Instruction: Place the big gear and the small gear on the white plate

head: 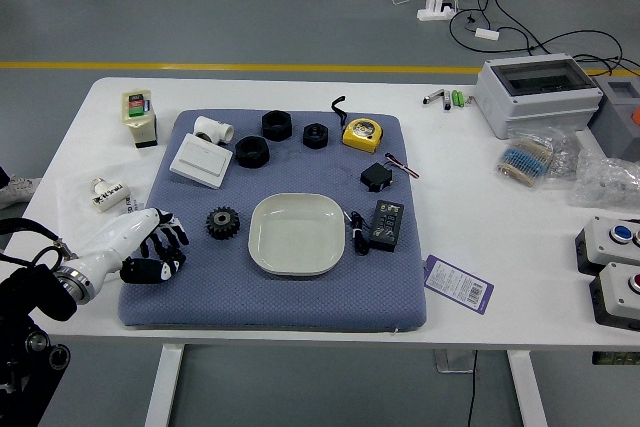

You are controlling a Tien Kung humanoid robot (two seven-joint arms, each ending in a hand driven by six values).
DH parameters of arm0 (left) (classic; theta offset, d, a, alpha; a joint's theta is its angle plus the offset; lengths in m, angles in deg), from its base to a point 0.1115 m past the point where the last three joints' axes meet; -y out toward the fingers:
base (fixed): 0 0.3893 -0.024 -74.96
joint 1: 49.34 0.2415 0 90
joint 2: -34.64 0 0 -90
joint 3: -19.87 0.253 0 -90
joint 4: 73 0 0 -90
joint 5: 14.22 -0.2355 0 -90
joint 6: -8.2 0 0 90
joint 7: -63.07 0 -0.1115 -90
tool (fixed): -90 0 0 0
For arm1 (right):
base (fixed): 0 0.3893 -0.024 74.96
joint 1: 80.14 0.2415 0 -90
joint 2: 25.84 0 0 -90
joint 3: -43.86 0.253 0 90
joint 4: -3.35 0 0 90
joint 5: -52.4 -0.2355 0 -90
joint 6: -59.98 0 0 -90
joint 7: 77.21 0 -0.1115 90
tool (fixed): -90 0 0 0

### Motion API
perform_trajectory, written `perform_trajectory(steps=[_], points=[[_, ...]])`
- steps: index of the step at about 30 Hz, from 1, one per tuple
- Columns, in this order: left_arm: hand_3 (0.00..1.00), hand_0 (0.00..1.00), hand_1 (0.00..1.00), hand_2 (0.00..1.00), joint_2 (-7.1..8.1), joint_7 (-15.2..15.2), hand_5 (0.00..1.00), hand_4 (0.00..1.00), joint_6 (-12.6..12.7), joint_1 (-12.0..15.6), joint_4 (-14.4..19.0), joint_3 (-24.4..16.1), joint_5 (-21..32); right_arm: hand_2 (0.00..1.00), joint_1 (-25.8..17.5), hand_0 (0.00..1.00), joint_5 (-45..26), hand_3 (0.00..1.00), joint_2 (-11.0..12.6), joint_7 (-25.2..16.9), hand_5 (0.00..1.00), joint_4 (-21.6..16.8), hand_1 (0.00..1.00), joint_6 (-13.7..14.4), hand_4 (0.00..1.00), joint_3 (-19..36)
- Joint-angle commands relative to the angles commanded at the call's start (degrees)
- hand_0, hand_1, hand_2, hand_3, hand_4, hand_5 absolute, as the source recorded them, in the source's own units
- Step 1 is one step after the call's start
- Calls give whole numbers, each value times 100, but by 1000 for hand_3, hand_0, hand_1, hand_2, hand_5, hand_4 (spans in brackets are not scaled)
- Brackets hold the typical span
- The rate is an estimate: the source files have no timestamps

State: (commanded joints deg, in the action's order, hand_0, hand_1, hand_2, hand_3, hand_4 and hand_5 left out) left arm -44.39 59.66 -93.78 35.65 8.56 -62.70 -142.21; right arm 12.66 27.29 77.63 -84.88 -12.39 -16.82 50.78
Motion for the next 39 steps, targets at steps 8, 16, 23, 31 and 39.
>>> perform_trajectory(steps=[8,16,23,31,39], points=[[481,286,341,395,25,-170,2,2,192,-27,118,68,100,725,4,607,1,535,1,-2,689,-1,624,1,729,9],[479,288,336,391,20,-439,2,2,668,-171,362,422,407,725,6,607,-11,534,7,-2,689,0,624,3,729,-10],[478,290,334,391,-88,-960,2,2,1413,-651,165,1380,874,726,9,607,-21,534,10,3,689,-2,623,5,729,-37],[478,290,334,391,-212,-1112,2,2,1774,-1419,-473,2382,1040,725,16,607,-40,535,12,-1,689,-8,623,10,729,-51],[579,335,453,504,-413,-762,2,470,1835,-2020,-1351,2812,834,725,23,607,-67,534,2,-3,689,-13,623,17,728,-83]])
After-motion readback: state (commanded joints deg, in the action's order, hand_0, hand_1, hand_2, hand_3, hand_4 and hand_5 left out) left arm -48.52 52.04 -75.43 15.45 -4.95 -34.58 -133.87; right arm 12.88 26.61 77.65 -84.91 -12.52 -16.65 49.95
